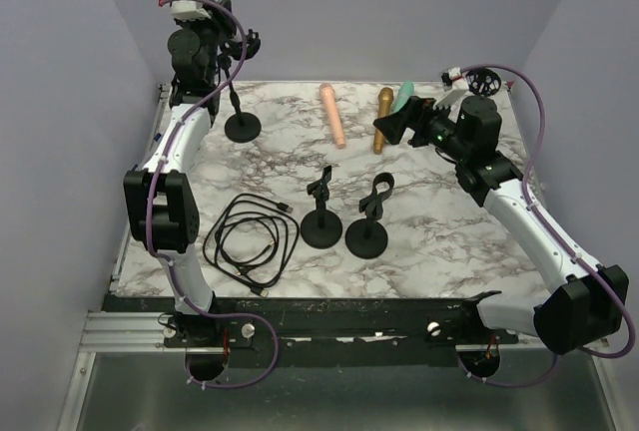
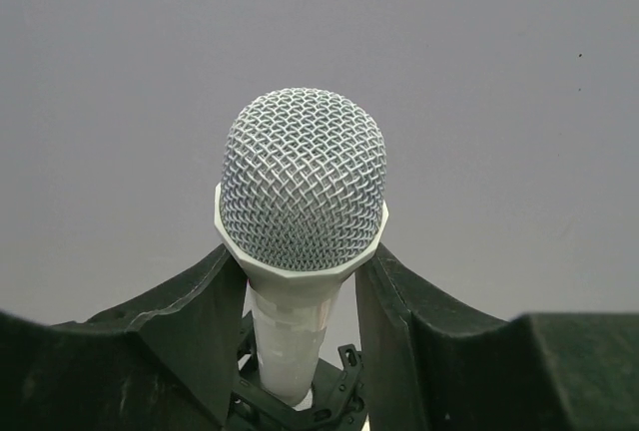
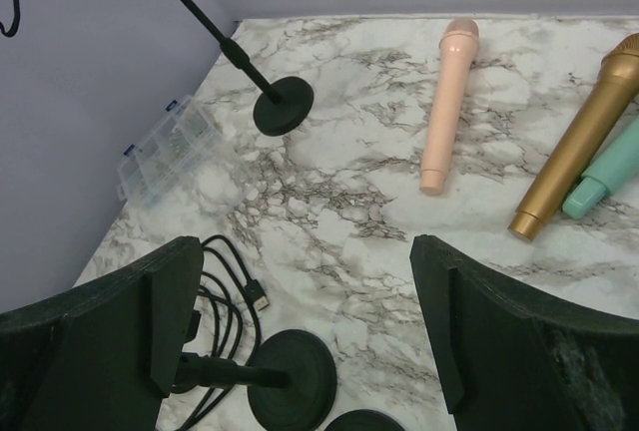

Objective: Remove the microphone from the stand

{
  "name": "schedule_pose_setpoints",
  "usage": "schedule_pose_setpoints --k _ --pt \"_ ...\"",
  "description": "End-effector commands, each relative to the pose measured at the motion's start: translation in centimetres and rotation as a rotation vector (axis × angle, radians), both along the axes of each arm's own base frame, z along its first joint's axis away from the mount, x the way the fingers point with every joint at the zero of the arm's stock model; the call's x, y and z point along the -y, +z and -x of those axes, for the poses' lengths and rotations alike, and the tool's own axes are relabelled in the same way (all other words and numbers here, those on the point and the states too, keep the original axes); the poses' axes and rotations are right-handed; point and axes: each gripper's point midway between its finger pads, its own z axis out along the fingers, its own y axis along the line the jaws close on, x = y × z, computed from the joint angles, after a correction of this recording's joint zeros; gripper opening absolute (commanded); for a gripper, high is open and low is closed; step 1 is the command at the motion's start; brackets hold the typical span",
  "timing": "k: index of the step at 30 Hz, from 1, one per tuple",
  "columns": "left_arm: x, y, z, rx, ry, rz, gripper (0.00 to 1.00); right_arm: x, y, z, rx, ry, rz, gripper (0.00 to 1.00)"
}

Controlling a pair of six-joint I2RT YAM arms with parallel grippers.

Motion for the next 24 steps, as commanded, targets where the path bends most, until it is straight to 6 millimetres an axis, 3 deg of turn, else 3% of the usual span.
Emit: schedule_pose_setpoints --k 1,7,15,21,24 --pt "-0.5 4.6 1.7 0.085 0.027 -0.065 0.20 -0.1 -0.7 -0.1 0.002 -0.002 0.013 0.93" --pt "-0.9 7.6 3.6 0.133 0.052 -0.080 0.18 -0.2 -0.8 -0.1 0.002 0.001 0.007 0.93" --pt "-1.3 13.5 8.8 0.256 0.101 -0.119 0.17 -0.4 -0.6 0.0 0.009 0.008 -0.004 0.93" --pt "-0.5 14.9 12.0 0.238 0.047 -0.088 0.08 -0.3 -0.4 0.2 0.015 0.010 -0.012 0.93" --pt "0.8 13.8 12.5 0.136 -0.040 -0.064 0.00 -0.4 -0.4 0.4 0.017 0.018 -0.018 0.93"
